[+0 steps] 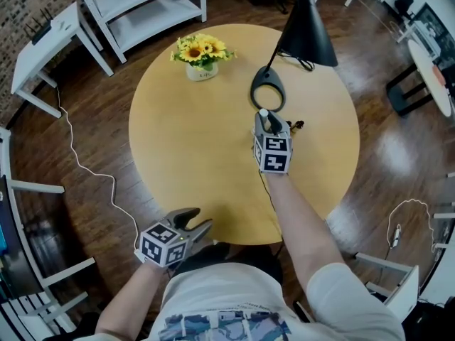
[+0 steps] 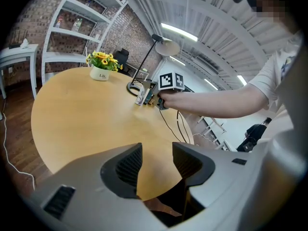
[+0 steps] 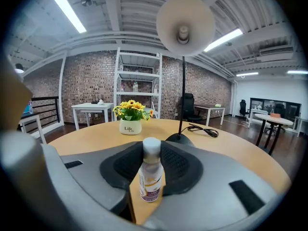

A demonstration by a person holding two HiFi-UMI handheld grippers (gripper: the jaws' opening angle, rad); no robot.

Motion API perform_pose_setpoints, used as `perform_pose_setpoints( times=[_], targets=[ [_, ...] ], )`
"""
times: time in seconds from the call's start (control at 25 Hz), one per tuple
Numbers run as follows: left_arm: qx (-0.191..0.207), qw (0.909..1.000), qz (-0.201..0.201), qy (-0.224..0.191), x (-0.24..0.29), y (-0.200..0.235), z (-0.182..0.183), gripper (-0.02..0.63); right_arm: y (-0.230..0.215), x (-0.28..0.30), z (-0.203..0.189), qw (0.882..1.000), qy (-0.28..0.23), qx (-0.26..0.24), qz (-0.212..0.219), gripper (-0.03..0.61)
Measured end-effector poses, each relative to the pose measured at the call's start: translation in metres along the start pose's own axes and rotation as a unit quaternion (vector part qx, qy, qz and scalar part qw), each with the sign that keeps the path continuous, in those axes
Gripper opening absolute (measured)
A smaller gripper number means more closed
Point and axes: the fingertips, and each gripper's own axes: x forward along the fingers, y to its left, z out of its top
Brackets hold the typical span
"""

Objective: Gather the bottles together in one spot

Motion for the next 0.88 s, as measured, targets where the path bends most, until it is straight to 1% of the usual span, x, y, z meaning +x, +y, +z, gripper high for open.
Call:
perform_pose_setpoints(
  times=[0.12,0.24,0.36,0.44,0.6,0.72,0.76,0.88],
  targets=[
    [0.001,1.0000,-0.002,0.002,0.000,-0.004,-0.003,0.201,0.002,-0.001,0.001,1.000,-0.005,-0.010,0.009,0.124],
    [-0.003,1.0000,-0.001,0.004,0.000,-0.005,-0.007,0.201,-0.001,-0.001,0.000,1.000,-0.004,-0.013,0.008,0.128],
    [-0.008,1.0000,-0.001,0.005,0.000,-0.006,-0.009,0.201,-0.006,-0.001,-0.001,1.000,-0.004,-0.016,0.007,0.144],
    [-0.008,0.9999,-0.003,0.006,0.002,-0.008,-0.010,0.201,-0.006,-0.001,0.001,1.000,-0.003,-0.019,0.012,0.177],
    [-0.007,0.9999,-0.006,0.007,0.006,-0.013,-0.009,0.201,-0.007,-0.003,0.001,1.000,-0.004,-0.021,0.020,0.191],
    [-0.003,0.9999,-0.006,0.011,0.010,-0.017,-0.008,0.201,-0.002,-0.004,-0.002,0.999,0.002,-0.034,0.035,0.188],
    [-0.002,0.9999,-0.007,0.013,0.012,-0.018,-0.009,0.201,0.000,-0.003,-0.003,0.998,0.004,-0.040,0.039,0.174],
    [-0.002,0.9998,-0.009,0.016,0.016,-0.020,-0.008,0.201,0.000,-0.004,-0.001,0.998,0.005,-0.046,0.043,0.181]
  ],
)
